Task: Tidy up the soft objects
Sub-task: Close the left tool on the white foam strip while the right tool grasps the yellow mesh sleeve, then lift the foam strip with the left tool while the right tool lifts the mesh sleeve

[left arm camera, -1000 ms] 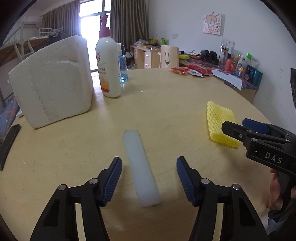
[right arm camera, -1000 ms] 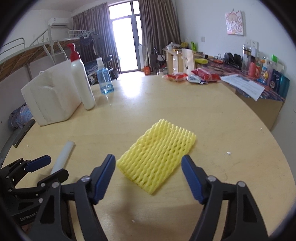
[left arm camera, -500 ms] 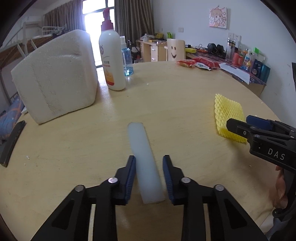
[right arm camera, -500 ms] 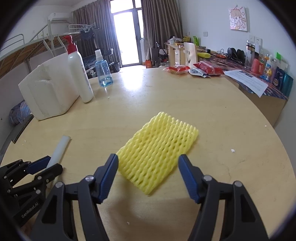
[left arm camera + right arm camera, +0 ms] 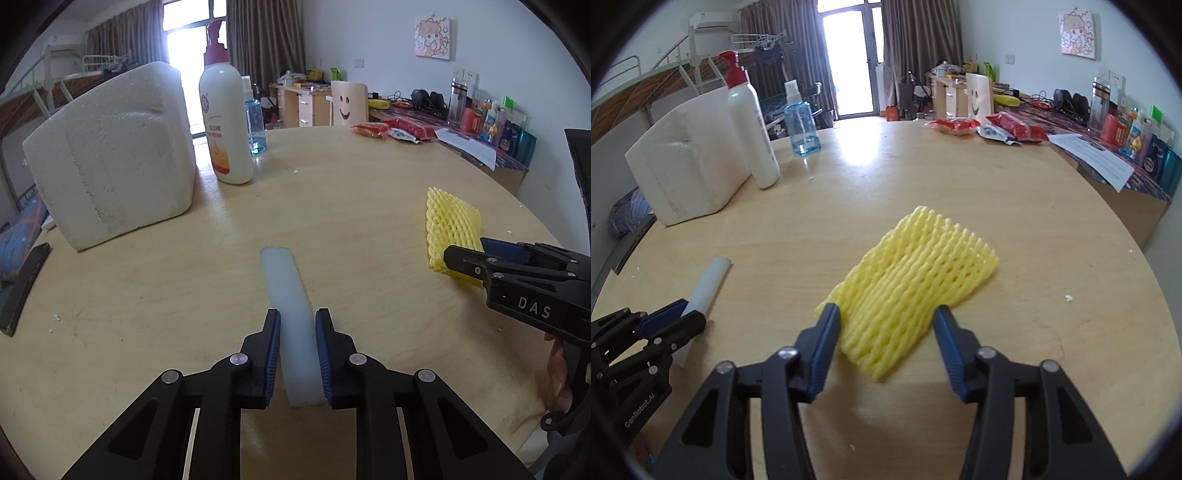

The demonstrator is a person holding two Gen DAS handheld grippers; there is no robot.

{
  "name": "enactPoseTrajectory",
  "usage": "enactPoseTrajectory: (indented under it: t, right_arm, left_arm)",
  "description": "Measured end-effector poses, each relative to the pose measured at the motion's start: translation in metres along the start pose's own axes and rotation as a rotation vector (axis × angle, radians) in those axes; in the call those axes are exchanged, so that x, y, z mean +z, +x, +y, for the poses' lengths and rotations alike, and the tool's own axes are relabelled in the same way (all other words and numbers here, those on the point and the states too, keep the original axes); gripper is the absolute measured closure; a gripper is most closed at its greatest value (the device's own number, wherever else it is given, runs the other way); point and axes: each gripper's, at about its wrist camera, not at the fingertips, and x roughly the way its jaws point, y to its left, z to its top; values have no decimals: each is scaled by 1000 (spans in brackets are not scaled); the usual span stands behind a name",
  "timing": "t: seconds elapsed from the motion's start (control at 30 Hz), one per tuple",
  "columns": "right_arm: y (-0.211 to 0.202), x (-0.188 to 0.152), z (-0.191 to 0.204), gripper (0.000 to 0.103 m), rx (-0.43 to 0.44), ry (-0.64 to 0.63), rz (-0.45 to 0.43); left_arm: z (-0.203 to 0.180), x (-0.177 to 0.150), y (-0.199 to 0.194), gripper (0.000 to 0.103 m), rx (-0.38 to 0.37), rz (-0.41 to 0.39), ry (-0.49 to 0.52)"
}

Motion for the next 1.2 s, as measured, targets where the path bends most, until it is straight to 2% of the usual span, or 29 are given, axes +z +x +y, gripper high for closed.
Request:
enactPoseTrajectory:
  t: [0.1,0.2,0.7,1.2]
  right_arm:
    - [-1,0,3,70,33,0,3]
    - [-3,-1,9,79,21,-25,-9]
    - [-26,5,10,81,-3,-3,-77]
    - [-74,15,18,81,-18,8,-211]
  left_arm:
    - [0,0,-1,82,-4,-3,1]
    - [0,0,-2,84,-17,-8,7]
    - [4,2,-17,84,-55,-55,12]
    - [17,20,-67,84,-60,-212,24]
